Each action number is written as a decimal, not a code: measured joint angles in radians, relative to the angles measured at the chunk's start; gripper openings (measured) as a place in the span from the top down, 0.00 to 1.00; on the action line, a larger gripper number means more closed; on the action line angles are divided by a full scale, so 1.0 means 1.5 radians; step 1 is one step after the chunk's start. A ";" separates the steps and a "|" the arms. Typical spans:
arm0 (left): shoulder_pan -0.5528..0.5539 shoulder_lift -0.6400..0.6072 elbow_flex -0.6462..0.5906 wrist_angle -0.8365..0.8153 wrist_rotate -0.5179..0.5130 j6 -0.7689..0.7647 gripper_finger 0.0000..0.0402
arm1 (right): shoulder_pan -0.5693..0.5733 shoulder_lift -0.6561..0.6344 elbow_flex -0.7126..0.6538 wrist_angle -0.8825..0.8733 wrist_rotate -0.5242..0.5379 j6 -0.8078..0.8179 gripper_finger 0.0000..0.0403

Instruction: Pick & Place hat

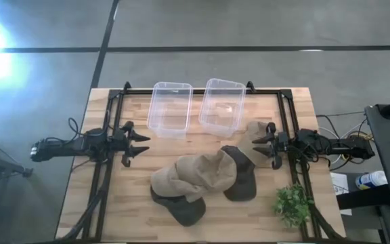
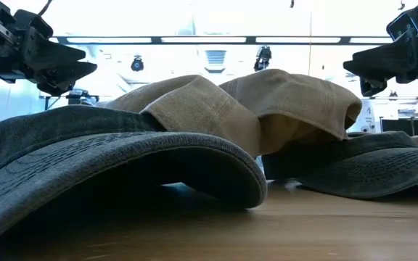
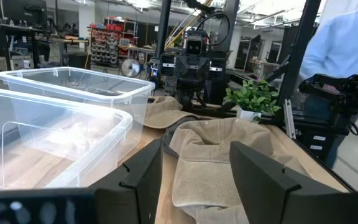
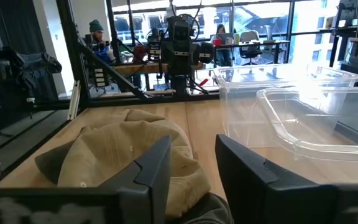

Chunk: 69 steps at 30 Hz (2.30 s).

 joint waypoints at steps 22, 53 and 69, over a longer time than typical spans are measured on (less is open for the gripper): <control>0.000 0.000 0.000 0.000 0.000 0.000 0.55 | 0.001 0.001 0.000 0.004 -0.027 0.592 0.70; 0.000 0.000 0.000 0.000 0.000 0.000 0.55 | 0.045 0.311 0.000 0.244 0.229 0.996 0.70; 0.000 0.000 0.000 0.000 0.000 0.000 0.55 | 0.130 0.413 0.311 -0.201 0.037 0.667 0.70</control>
